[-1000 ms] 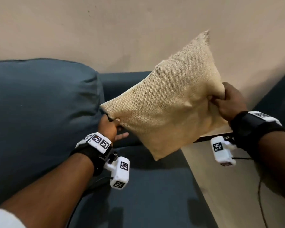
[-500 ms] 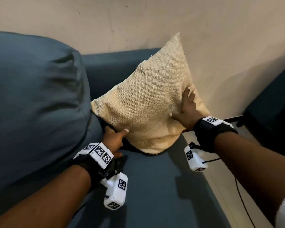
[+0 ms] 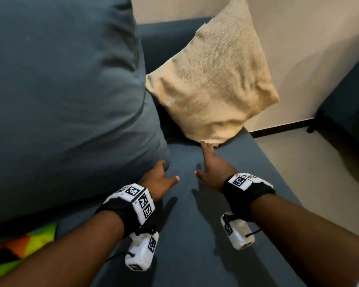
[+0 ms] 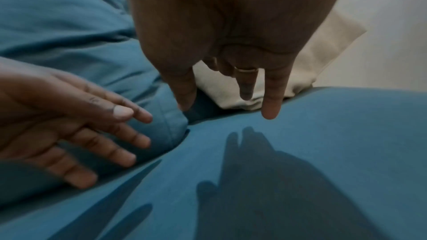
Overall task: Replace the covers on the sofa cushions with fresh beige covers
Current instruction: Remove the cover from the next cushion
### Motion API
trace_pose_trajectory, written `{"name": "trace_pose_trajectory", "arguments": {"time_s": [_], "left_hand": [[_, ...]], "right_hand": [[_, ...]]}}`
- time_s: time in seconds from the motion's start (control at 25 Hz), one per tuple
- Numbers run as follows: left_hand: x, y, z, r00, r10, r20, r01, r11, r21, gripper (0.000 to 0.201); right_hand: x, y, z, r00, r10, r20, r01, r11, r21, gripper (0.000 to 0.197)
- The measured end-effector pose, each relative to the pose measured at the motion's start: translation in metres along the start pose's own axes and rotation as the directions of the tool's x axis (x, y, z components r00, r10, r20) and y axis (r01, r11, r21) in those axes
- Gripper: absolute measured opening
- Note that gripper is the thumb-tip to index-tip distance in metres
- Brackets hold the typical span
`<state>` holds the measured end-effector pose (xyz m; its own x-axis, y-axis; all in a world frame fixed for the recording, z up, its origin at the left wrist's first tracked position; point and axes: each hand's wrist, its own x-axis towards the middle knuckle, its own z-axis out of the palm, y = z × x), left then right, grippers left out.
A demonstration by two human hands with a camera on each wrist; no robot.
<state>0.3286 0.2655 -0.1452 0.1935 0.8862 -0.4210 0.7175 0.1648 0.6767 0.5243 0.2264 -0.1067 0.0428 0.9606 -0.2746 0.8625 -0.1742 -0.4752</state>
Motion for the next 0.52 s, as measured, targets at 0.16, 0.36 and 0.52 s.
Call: {"name": "trace_pose_trajectory", "arguments": {"time_s": [0.16,0.36,0.52], "left_hand": [[-0.055,-0.046,-0.014,0.993,0.115,-0.041,-0.104,0.971,0.213,0.054],[-0.132,-0.097,-0.043,0.973,0.208,-0.097,-0.181,0.955,0.236,0.036],[-0.259,-0.136,-0.069,0.972,0.232,-0.049,-0.198,0.907,0.373,0.034]], "right_hand": [[-0.037,-0.041,0.058,0.999,-0.043,-0.01,0.043,0.999,-0.006,0.09],[-0.091,-0.075,0.104,0.983,-0.097,-0.157,0.113,0.989,0.092,0.077],[-0.19,-0.123,0.116,0.982,-0.136,-0.128,0.154,0.978,0.138,0.064]]}}
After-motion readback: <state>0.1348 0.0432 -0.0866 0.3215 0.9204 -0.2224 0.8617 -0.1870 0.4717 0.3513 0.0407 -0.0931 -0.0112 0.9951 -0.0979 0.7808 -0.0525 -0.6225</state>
